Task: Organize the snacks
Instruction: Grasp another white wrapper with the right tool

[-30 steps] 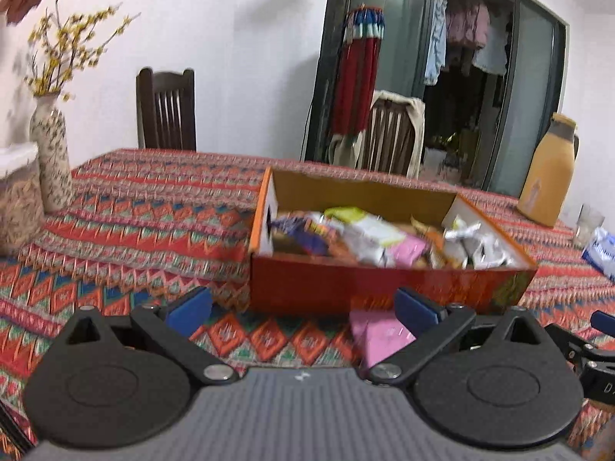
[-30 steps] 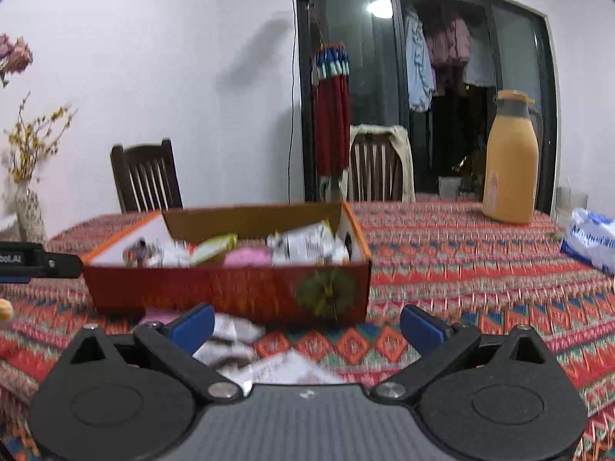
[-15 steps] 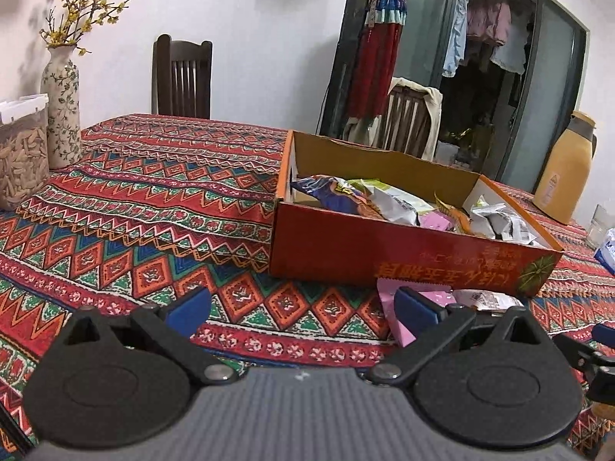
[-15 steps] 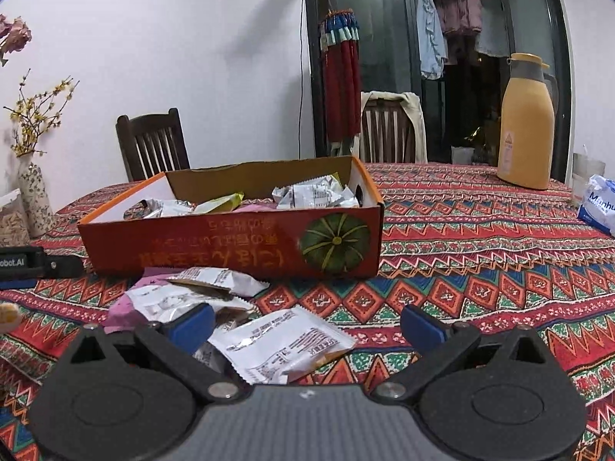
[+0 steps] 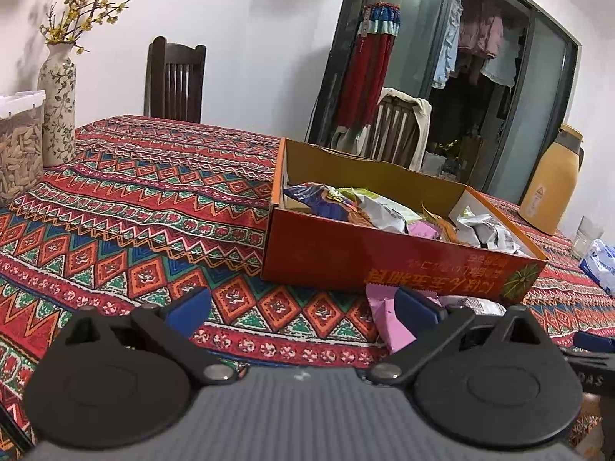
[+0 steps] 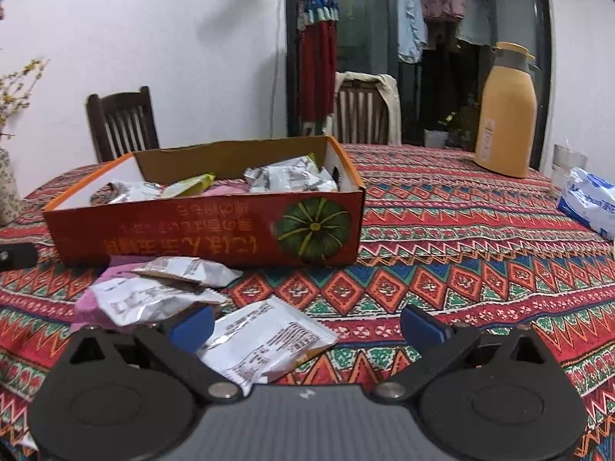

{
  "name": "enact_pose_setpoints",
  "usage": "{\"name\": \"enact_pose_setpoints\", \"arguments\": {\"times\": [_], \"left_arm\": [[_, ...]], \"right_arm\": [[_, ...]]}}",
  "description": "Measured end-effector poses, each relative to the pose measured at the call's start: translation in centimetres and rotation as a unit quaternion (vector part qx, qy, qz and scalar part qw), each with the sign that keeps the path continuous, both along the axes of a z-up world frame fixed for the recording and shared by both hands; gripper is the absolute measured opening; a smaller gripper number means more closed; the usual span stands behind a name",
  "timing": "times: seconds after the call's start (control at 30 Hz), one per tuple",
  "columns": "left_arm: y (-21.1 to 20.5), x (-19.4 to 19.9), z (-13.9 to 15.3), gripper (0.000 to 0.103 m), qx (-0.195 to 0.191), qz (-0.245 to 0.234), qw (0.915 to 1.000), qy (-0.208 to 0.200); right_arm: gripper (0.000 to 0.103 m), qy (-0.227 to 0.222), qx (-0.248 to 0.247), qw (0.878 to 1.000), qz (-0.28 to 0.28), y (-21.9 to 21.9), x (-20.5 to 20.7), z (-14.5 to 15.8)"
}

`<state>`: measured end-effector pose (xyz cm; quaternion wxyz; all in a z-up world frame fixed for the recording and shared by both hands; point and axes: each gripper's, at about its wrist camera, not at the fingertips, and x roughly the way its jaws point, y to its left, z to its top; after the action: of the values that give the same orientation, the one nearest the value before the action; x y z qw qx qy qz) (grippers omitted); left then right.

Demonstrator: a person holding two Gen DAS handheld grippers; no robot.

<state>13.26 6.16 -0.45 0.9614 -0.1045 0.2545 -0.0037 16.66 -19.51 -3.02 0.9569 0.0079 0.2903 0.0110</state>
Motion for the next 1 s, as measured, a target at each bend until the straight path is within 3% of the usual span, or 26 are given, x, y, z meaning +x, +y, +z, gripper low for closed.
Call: {"name": "enact_pose_setpoints", "arguments": {"times": [0.57, 0.77, 0.93, 1.0], "left_arm": [[0.5, -0.3, 0.0, 0.103, -0.02, -0.012, 0.9997, -0.006], [0.6, -0.7, 0.0, 0.103, -0.023, -0.016, 0.9995, -0.012], [0.5, -0.7, 0.1, 0.103, -0.023, -0.016, 0.9996, -0.012], [0.5, -0.7, 0.1, 0.103, -0.022, -0.015, 0.9996, -0.011]], "right_arm": [[0.101, 0.054, -0.02, 0.998, -0.007, 1.5, 2.9, -0.7], [0.084, 0.06, -0.03, 0.998, 0.007, 1.2, 2.0, -1.0], [0.054, 0.05, -0.004, 0.998, 0.036, 1.3, 1.5, -0.9], [0.051, 0.045, -0.002, 0.998, 0.041, 1.4, 1.4, -0.9]]}}
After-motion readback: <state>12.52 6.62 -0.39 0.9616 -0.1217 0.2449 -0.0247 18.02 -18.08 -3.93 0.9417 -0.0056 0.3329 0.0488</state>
